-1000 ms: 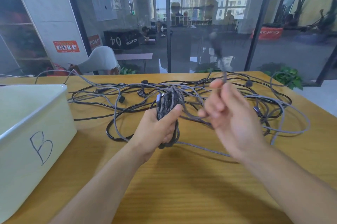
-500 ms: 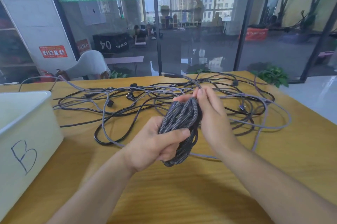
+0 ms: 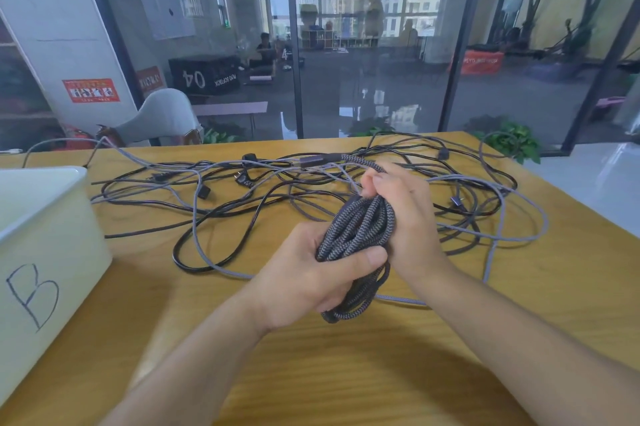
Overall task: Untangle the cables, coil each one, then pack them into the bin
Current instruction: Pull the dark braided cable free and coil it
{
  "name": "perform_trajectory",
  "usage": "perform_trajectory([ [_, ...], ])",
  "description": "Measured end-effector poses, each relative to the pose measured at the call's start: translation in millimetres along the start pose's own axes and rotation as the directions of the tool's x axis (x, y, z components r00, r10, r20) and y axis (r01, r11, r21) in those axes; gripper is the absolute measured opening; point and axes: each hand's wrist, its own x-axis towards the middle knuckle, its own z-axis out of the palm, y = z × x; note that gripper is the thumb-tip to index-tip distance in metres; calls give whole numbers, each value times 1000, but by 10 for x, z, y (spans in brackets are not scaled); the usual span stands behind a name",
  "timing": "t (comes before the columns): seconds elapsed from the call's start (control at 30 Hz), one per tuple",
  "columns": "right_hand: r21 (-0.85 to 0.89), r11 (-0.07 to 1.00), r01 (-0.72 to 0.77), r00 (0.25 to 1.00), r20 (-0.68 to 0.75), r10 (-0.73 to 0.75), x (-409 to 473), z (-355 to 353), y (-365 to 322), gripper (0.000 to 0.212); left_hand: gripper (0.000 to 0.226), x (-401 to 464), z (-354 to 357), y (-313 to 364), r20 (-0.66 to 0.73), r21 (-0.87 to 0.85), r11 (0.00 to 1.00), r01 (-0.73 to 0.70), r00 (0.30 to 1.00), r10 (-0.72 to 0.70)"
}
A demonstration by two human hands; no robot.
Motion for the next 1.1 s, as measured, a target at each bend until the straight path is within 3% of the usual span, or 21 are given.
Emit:
perform_trajectory([
  [0.27, -71, 997, 20, 990, -136, -30, -37, 26, 110, 34, 28, 49, 29, -56, -234, 116, 978, -172, 952, 195],
  [0.47, -76, 995, -69, 995, 62, 74, -15, -120, 141, 32, 24, 38, -44, -33, -184, 173, 980, -99, 974, 131],
  [0.57, -110, 994, 3, 1000, 24, 0, -36, -104, 97, 34, 28, 38, -26, -34, -164, 120, 988, -98, 979, 118],
  [0.7, -150, 988, 39, 995, -86, -52, -8, -48, 65, 32, 24, 79, 54, -20, -248, 126, 986, -109, 959, 138],
  [0.83, -156, 986, -61, 990, -133, 40, 14, -33, 99, 29, 19, 86, 91, -21, -408, 222, 966, -133, 887, 216],
  [0.9, -138, 987, -84, 987, -148, 64, 22, -35, 109, 30, 35, 69, 105, -3, -394, 268, 952, -145, 885, 246],
  [1.0, -155, 986, -56, 992, -123, 37, 49, -55, 146, 33, 36, 59, 100, -33, -371, 306, 941, -143, 892, 256],
  [1.1, -76, 991, -115, 991, -85, 108, 61, -76, 185, 33, 33, 65, 77, -22, -354, 273, 954, -124, 909, 219],
])
